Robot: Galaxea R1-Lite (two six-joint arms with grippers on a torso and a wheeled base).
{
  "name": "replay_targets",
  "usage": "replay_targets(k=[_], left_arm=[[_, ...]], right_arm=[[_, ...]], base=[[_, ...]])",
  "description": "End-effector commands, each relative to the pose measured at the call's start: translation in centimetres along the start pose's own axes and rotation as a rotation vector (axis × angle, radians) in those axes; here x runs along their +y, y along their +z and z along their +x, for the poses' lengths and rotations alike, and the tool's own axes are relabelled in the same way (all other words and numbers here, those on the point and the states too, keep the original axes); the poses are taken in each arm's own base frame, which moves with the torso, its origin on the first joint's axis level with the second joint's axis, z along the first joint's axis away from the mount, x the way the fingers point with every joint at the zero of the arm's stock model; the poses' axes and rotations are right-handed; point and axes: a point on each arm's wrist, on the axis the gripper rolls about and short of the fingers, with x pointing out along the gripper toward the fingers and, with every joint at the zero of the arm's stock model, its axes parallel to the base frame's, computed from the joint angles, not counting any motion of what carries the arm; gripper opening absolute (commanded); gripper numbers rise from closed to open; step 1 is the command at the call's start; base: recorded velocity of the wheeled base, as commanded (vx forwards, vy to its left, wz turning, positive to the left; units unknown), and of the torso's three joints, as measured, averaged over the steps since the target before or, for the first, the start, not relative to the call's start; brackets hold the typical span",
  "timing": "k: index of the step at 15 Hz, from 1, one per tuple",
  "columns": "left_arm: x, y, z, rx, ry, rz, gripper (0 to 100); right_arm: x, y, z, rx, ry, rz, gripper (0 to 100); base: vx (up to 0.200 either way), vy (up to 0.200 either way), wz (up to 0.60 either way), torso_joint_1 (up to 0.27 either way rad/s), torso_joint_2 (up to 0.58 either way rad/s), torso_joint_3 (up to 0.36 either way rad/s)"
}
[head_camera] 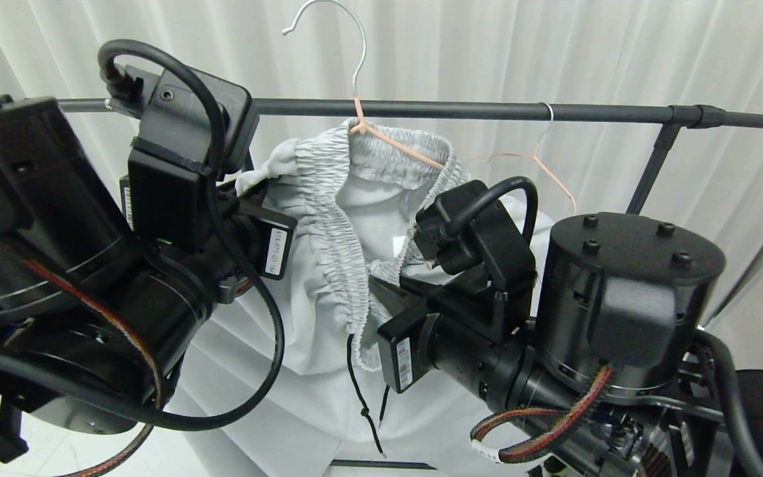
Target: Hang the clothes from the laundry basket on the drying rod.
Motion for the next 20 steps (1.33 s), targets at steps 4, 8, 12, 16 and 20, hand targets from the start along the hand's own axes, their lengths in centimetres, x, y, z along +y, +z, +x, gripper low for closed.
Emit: replay_targets(k=[4,8,12,16,20], left_arm=[[-0.8,0.2,0.7,-0.044,0.019,0.013,0],[-1.1,0.1,0.6,-0.106,-0.043,0.054,0],[-1.2,-0.8,0.1,-0.219,-0.101,0.136,0],[-0.8,-1.3,0.1,-0.262,-0.075,0.162,0],[-0.6,-1.3,0.2,-0.263,-0.071,0.157,0]], right_arm=[[-1.2,-1.0,-3.3,0.044,-0.005,-0.012,100],[-2.5,-0.4,-4.9,0.028,-0.05,-0.023,100],[-6.4,1.0,-5.8,0.004,-0.161,-0.172,100],[-7.4,1.3,-7.5,0.054,-0.15,-0.231,100],[-8.6,0.7,-10.0,0.165,-0.179,-0.254,100]], base=[[0.0,0.0,0.0,0.0,0.0,0.0],[0.0,0.0,0.0,0.0,0.0,0.0],[0.0,0.0,0.0,0.0,0.0,0.0],[0.0,0.0,0.0,0.0,0.0,0.0],[0.0,0.0,0.0,0.0,0.0,0.0]])
